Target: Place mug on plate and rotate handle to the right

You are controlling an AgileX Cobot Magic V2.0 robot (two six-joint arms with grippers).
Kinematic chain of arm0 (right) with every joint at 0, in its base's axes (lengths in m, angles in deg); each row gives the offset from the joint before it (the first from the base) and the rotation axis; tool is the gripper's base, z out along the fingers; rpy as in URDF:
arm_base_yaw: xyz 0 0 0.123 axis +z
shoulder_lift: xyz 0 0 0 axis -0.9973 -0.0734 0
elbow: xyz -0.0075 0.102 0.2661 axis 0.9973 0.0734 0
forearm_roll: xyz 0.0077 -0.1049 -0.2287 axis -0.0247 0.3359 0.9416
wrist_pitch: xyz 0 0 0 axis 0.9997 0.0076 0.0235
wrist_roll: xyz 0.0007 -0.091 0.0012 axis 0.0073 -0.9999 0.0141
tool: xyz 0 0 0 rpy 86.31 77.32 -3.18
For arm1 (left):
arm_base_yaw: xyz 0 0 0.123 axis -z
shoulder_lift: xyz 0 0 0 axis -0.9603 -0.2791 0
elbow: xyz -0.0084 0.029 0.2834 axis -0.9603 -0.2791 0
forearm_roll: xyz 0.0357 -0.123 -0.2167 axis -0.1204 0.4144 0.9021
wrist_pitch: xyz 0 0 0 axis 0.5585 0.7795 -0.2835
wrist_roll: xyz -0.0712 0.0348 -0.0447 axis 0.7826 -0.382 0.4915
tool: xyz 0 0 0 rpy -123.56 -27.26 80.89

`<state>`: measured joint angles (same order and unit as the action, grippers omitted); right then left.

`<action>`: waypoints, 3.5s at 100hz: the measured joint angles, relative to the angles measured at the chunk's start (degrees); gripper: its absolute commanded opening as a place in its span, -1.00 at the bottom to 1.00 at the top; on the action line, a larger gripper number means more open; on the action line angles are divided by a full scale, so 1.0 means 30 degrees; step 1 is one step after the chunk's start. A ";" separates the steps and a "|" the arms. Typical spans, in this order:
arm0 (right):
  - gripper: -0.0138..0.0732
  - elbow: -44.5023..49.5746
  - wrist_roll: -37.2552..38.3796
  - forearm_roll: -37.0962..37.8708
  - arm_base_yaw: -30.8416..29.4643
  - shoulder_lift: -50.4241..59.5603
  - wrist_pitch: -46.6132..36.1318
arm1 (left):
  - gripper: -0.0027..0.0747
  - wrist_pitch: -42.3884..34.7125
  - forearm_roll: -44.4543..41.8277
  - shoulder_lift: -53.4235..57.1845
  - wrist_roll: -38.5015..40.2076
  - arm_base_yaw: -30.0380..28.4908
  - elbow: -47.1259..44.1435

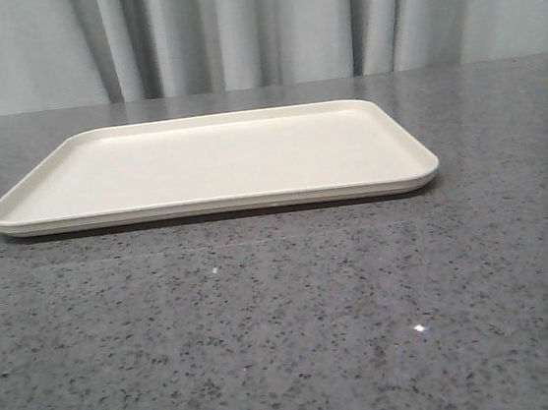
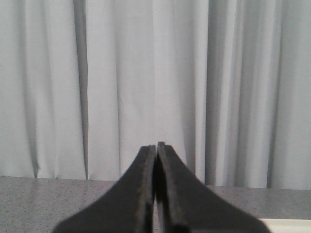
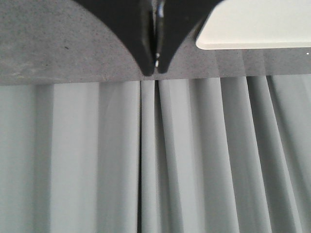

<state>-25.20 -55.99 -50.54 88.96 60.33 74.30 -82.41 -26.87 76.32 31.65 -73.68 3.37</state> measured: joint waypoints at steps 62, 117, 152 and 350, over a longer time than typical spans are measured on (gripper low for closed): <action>-0.84 -0.7265 0.0000 0.0000 0.0000 -0.6198 0.1624 | -0.98 0.2862 0.0999 -0.1120 0.0000 0.0000 0.4925; -0.84 -0.9824 -0.0035 0.0481 0.0000 -0.8819 0.2626 | -0.98 0.5827 0.1129 -0.7655 0.0000 0.0000 1.2453; -0.84 -0.9824 -0.0146 0.0487 0.0000 -0.8819 0.2659 | -0.74 0.8484 0.1533 -1.1206 0.0000 0.0000 1.6429; 0.73 -0.9894 -0.0573 0.0487 0.0000 -0.8863 0.0593 | 0.13 1.2141 -0.0004 -1.2915 0.0000 0.0000 1.7368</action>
<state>-54.88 -57.70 -49.08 88.96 33.74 76.08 -45.98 -26.88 37.57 31.65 -73.68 55.47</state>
